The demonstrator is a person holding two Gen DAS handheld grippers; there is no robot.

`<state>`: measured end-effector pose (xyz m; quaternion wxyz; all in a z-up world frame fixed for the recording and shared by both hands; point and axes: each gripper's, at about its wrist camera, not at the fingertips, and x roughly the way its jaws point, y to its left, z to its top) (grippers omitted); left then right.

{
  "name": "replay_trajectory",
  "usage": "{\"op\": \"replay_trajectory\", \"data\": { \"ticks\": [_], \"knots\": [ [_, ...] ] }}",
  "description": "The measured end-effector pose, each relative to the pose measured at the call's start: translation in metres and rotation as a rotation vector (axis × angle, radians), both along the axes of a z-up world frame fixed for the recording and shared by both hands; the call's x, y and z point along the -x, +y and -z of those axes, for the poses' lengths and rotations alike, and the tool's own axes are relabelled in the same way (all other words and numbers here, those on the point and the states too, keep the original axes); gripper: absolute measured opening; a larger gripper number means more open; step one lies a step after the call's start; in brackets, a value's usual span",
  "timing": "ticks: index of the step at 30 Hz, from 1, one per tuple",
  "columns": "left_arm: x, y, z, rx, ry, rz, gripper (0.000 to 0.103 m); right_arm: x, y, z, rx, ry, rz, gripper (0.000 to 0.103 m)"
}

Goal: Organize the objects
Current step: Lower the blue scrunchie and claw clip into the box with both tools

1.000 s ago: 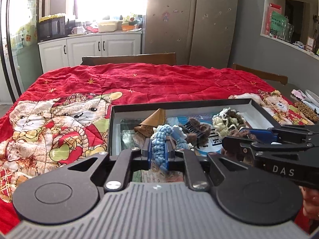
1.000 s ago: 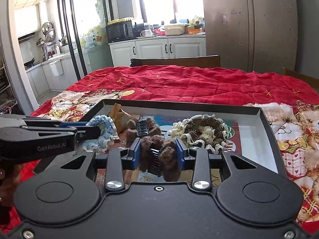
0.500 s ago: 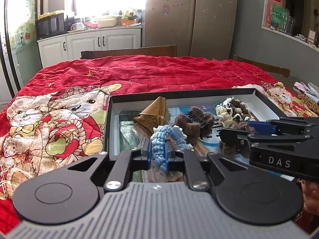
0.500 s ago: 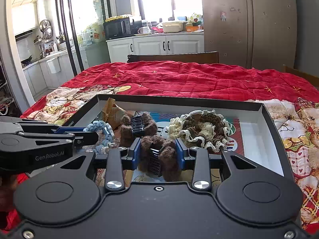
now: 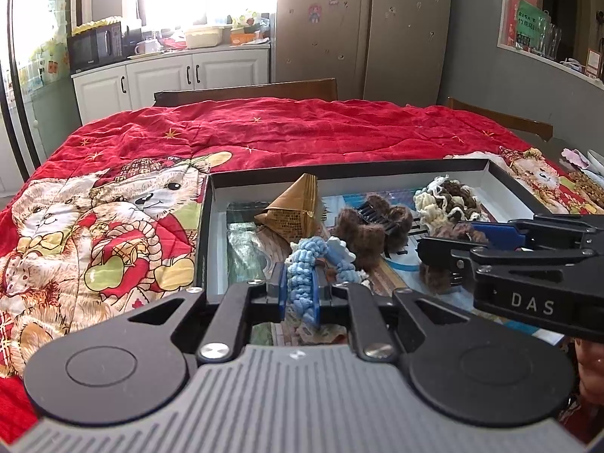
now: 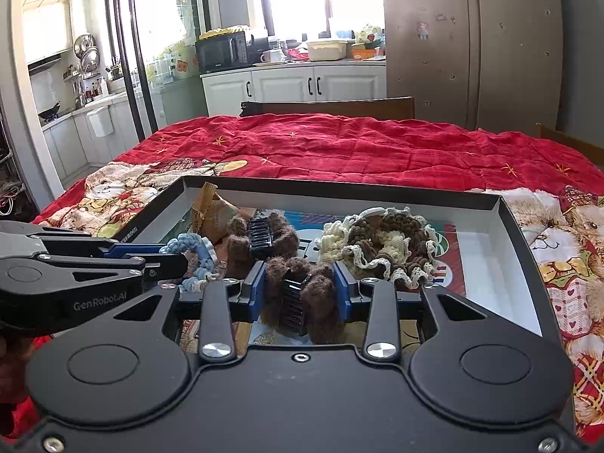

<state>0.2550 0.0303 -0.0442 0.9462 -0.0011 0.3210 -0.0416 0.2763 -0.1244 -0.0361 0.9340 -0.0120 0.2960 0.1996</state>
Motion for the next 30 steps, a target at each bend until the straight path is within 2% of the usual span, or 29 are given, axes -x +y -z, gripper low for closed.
{"op": "replay_trajectory", "data": {
  "ticks": [6, 9, 14, 18, 26, 30],
  "knots": [
    [-0.0013, 0.0002, 0.0019, -0.004, 0.008, -0.003, 0.019, 0.0003, 0.0020, 0.0019, 0.009, 0.003, -0.003, 0.039],
    [-0.0009, 0.0000, 0.0018, -0.007, 0.008, -0.003, 0.027, -0.0004, 0.0023, 0.0032, 0.008, 0.007, -0.004, 0.040],
    [-0.0017, 0.0001, 0.0031, -0.011, 0.013, -0.005, 0.030, -0.0005, 0.0028, 0.0046, 0.013, 0.011, -0.004, 0.041],
    [-0.0016, -0.0004, 0.0033, -0.013, 0.013, -0.005, 0.040, -0.0006, 0.0026, 0.0050, 0.012, 0.014, -0.005, 0.042],
    [-0.0007, -0.0004, 0.0021, -0.010, 0.010, -0.001, 0.042, -0.0001, 0.0013, 0.0037, 0.000, 0.019, 0.002, 0.045],
    [0.0014, -0.0016, 0.0008, -0.016, 0.002, 0.002, 0.053, 0.0010, -0.0008, 0.0012, -0.013, 0.017, 0.001, 0.048]
  ]
}}
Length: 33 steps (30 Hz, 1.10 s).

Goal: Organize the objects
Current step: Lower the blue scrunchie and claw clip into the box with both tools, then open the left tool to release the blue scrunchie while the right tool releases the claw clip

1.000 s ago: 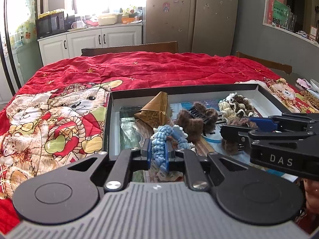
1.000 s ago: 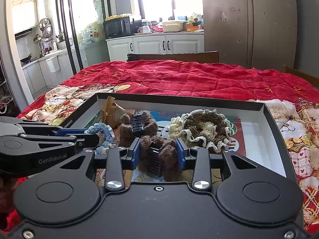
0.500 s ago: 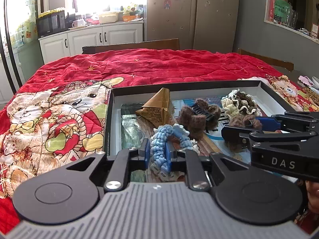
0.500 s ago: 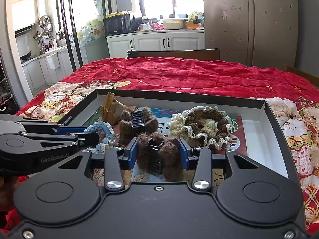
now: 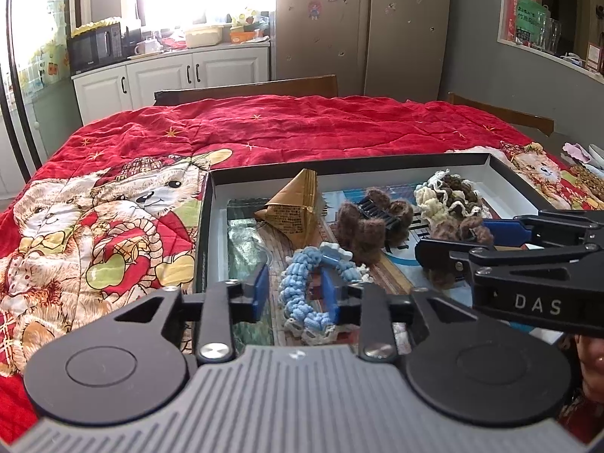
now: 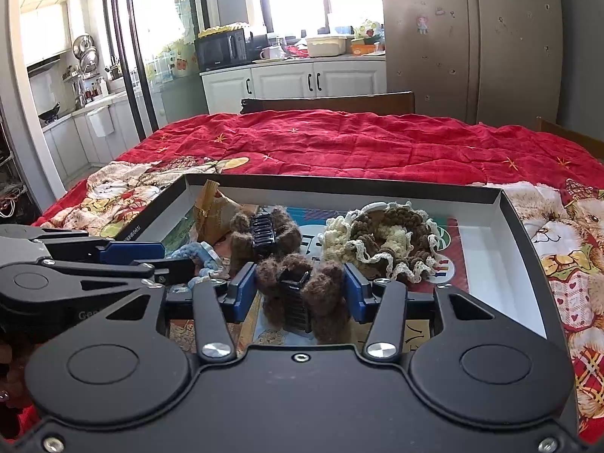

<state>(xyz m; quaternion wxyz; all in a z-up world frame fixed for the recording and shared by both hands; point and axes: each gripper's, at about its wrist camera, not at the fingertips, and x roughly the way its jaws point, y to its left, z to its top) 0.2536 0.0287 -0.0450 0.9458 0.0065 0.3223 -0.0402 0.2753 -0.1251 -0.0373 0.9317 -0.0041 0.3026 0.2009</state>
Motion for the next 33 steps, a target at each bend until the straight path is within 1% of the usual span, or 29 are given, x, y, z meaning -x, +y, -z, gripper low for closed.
{"op": "replay_trajectory", "data": {
  "ticks": [3, 10, 16, 19, 33],
  "knots": [
    [0.002, -0.002, -0.002, -0.003, -0.009, 0.006, 0.056, 0.002, -0.001, -0.003, -0.011, -0.007, -0.001, 0.050],
    [0.007, -0.003, -0.005, -0.001, -0.022, 0.009, 0.066, 0.010, -0.002, -0.013, -0.022, -0.030, -0.007, 0.060],
    [0.012, -0.002, -0.011, 0.001, -0.042, 0.001, 0.073, 0.016, -0.004, -0.021, -0.022, -0.053, -0.001, 0.065],
    [0.015, -0.001, -0.014, 0.010, -0.049, 0.001, 0.077, 0.017, -0.007, -0.025, -0.029, -0.055, 0.007, 0.066],
    [0.030, -0.002, -0.029, 0.009, -0.083, 0.010, 0.081, 0.029, -0.021, -0.042, -0.034, -0.065, 0.026, 0.069]
  ]
}}
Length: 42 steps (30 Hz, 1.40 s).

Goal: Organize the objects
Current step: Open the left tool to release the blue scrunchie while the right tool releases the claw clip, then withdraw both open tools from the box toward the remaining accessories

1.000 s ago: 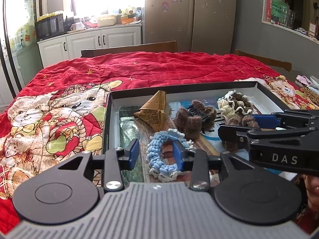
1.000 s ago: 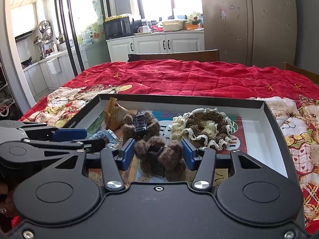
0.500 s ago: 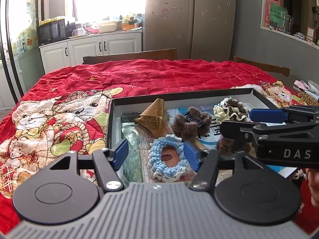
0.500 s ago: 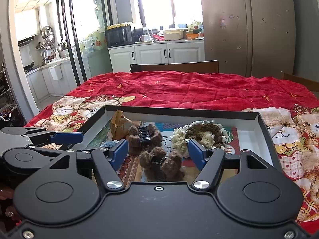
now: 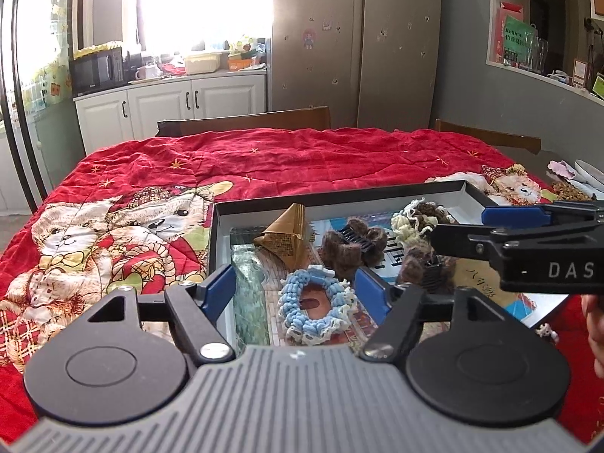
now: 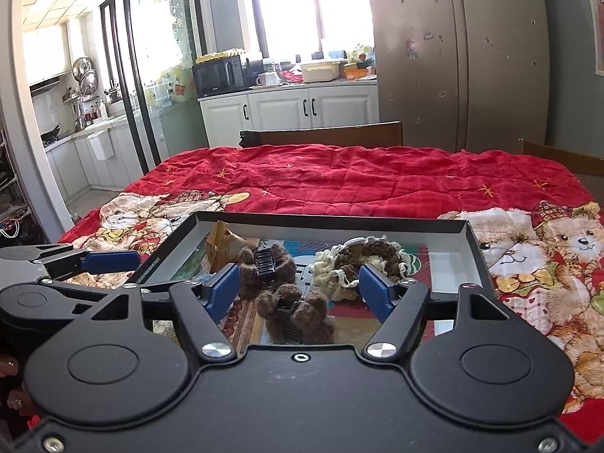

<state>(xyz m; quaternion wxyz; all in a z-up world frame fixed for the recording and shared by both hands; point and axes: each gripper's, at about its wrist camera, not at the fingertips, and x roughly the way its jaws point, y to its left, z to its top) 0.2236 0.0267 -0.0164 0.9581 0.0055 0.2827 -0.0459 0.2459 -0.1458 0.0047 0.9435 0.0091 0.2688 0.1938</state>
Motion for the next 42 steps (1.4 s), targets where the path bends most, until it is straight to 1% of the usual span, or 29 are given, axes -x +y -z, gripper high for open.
{"op": "replay_trajectory", "data": {
  "ticks": [13, 25, 42],
  "knots": [
    [0.022, 0.000, -0.013, -0.011, -0.031, 0.017, 0.085, 0.027, -0.010, -0.017, 0.031, -0.032, -0.016, 0.074],
    [0.047, -0.007, -0.024, -0.030, -0.060, 0.064, 0.087, 0.054, -0.025, -0.025, 0.040, -0.043, -0.025, 0.076],
    [0.078, -0.021, -0.027, -0.048, -0.068, 0.147, 0.088, 0.097, -0.046, -0.024, 0.077, -0.045, -0.046, 0.079]
  ]
}}
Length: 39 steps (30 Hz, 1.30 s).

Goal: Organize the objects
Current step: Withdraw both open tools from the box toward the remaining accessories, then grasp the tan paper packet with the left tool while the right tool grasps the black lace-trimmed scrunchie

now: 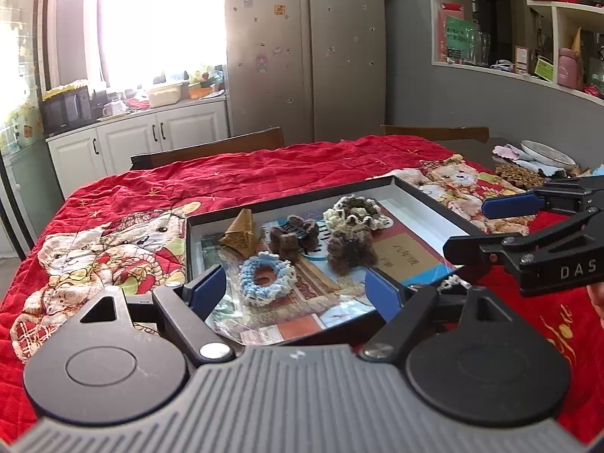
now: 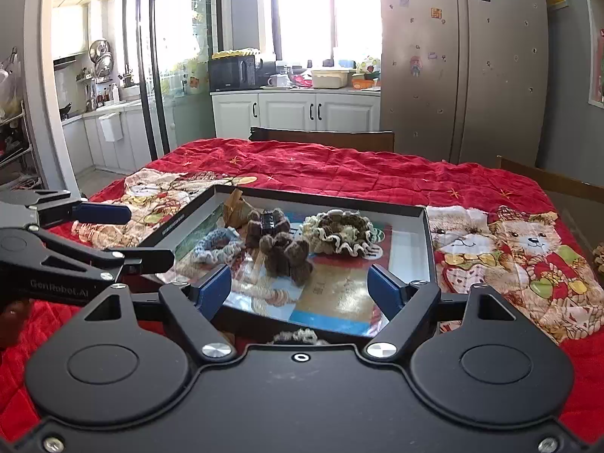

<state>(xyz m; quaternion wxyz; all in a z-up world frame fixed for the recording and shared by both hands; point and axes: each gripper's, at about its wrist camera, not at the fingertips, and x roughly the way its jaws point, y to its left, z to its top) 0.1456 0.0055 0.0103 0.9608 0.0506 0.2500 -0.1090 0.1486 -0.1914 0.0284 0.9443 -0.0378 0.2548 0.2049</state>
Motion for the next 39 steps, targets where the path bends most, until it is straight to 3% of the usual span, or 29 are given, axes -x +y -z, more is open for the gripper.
{"op": "replay_trajectory", "data": {
  "ticks": [27, 39],
  "knots": [
    [0.029, -0.017, 0.018, -0.029, 0.032, 0.134, 0.093, 0.034, -0.023, 0.025, 0.016, 0.032, 0.007, 0.079],
    [0.036, -0.023, 0.040, -0.059, 0.061, 0.202, 0.093, 0.044, -0.044, 0.039, -0.022, 0.050, 0.045, 0.075]
  ]
}}
